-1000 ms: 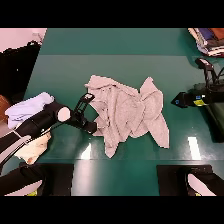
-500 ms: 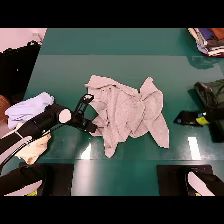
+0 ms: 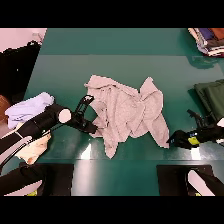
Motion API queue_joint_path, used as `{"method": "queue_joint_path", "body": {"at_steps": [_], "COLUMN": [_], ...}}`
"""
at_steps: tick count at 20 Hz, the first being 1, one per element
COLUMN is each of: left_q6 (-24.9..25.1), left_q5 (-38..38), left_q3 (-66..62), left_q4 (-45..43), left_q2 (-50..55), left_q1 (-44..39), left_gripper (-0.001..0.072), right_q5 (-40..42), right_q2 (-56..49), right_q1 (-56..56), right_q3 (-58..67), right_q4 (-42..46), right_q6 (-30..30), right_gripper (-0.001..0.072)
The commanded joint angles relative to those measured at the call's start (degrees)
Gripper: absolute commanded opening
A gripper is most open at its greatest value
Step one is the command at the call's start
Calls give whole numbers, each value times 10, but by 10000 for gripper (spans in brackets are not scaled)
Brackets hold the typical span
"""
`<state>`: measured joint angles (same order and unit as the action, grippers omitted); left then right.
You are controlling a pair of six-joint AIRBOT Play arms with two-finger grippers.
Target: Fold the shirts.
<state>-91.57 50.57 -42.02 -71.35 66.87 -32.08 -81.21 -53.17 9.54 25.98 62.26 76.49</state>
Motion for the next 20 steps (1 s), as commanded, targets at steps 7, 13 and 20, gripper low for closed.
{"method": "queue_joint_path", "body": {"at_steps": [7, 13, 20], "left_q6": [0, -8, -12], "left_q5": [3, 31, 134], "left_q3": [-1, -3, -226], "left_q4": [27, 31, 30], "left_q2": [0, -30, -240], "left_q1": [0, 5, 172], "left_gripper": [20, 19, 20], "right_q5": [97, 96, 78], "right_q2": [-72, 7, 118], "right_q1": [-79, -82, -82], "right_q3": [-28, -8, 315], "right_q4": [-12, -11, -11], "right_q6": [13, 13, 22], "right_gripper": [284, 16, 16]}}
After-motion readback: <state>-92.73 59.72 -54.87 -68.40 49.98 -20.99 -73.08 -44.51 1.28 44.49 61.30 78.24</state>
